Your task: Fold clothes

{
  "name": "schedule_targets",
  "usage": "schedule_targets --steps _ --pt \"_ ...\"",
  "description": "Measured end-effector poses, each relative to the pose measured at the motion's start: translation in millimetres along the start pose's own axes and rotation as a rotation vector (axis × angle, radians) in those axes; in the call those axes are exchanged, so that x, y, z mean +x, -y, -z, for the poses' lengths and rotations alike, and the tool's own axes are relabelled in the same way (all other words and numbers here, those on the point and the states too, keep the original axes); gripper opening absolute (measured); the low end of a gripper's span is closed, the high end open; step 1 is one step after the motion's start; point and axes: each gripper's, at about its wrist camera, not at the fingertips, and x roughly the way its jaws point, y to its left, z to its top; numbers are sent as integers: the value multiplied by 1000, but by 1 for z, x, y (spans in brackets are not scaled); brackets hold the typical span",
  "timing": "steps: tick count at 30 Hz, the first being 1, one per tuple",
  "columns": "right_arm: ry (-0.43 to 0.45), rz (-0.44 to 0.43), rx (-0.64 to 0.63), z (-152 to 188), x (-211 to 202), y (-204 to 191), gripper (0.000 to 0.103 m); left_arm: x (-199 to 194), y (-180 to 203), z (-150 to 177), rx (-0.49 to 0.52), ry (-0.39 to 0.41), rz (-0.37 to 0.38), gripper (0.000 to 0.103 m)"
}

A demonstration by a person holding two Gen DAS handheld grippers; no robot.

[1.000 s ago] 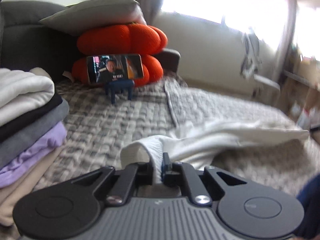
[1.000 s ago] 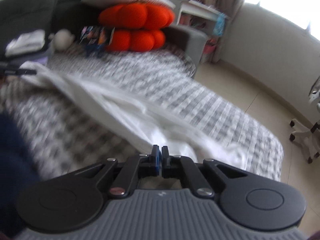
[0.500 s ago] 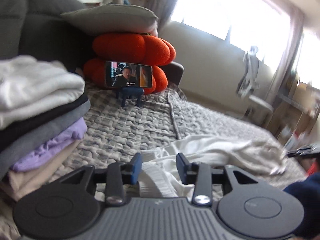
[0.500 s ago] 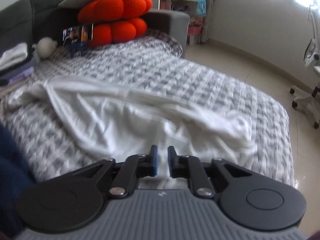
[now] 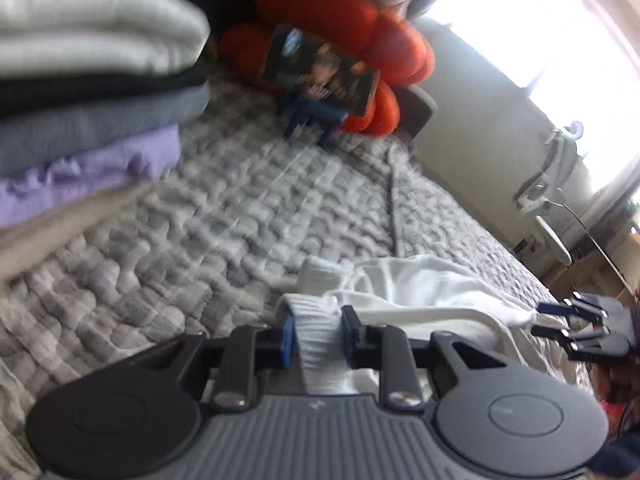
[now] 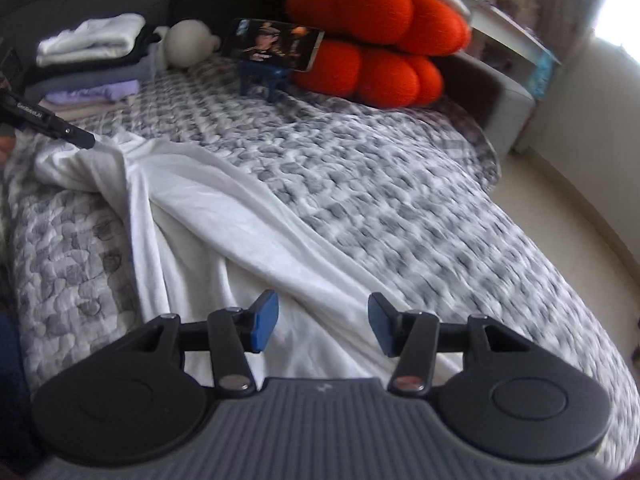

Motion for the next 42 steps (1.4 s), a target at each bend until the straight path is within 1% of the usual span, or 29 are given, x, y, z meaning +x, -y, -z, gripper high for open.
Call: schedule_targets --steps 2,3,4,5,6,7,12,14,15,16,17,18,19,22,23,25,27,29,30,31,32,33,34,35,36,37,38,39,42 --pt "6 -18 -3 -7 5 0 43 -16 7 5 60 57 33 22" --pt "8 -27 -4 -11 7 0 27 -25 11 7 91 85 49 22" --pt "14 -24 1 -14 9 0 17 -33 14 9 121 114 65 22" --pt "19 -20 7 -18 10 0 17 -45 16 12 150 145 99 22" --pt "28 -16 13 -21 11 0 17 -55 16 15 170 158 137 22" --pt "31 -14 18 -23 12 1 17 -63 15 18 181 152 186 22" --pt "30 -18 26 -30 17 -1 17 -48 11 10 139 111 163 21" --pt "37 -21 26 -32 17 -2 20 -41 9 6 122 94 153 22" --pt "38 -20 27 -33 17 -2 21 -38 9 5 113 86 148 28" --pt "39 -19 28 -33 18 -2 21 -35 8 3 105 78 143 41" --pt "38 -20 29 -34 18 -3 21 -32 7 1 96 70 137 46" --pt "36 -21 31 -34 19 -2 26 -28 6 0 88 61 132 55" --pt "33 -18 32 -34 21 -2 30 -25 5 -2 79 53 127 57" --pt "29 -20 58 -34 23 3 36 -15 3 -7 53 29 112 58" --pt "29 -23 71 -34 24 6 36 -12 2 -9 45 20 106 59" --pt "28 -30 98 -33 25 12 36 -6 0 -12 27 4 96 68" --pt "25 -32 133 -32 27 20 36 14 0 -14 -5 -31 64 68" --pt "18 -29 178 -31 30 32 36 34 0 -16 -37 -67 31 65" --pt "14 -27 200 -30 31 38 36 44 0 -17 -53 -84 14 59" --pt "6 -33 214 -29 35 42 37 54 -1 -18 -69 -102 -3 46" --pt "-3 -40 226 -28 39 46 37 64 -1 -19 -85 -120 -19 36" --pt "-18 -48 217 -27 44 45 37 65 -1 -19 -96 -119 -30 22" --pt "-33 -55 204 -25 50 44 34 66 -1 -20 -107 -118 -41 22" --pt "-49 -62 191 -24 56 42 28 64 -2 -21 -126 -104 -40 22" --pt "-42 -65 164 -23 57 38 15 60 -2 -24 -131 -85 -53 20" --pt "-32 -68 134 -23 57 33 3 55 -3 -31 -142 -48 -57 17" --pt "-26 -55 113 -25 56 29 0 49 -4 -38 -153 -10 -60 16" --pt "-10 -33 99 -28 54 26 0 43 -6 -44 -163 27 -63 16" --pt "61 31 100 -40 44 32 0 37 -1 -73 -189 134 -54 15"
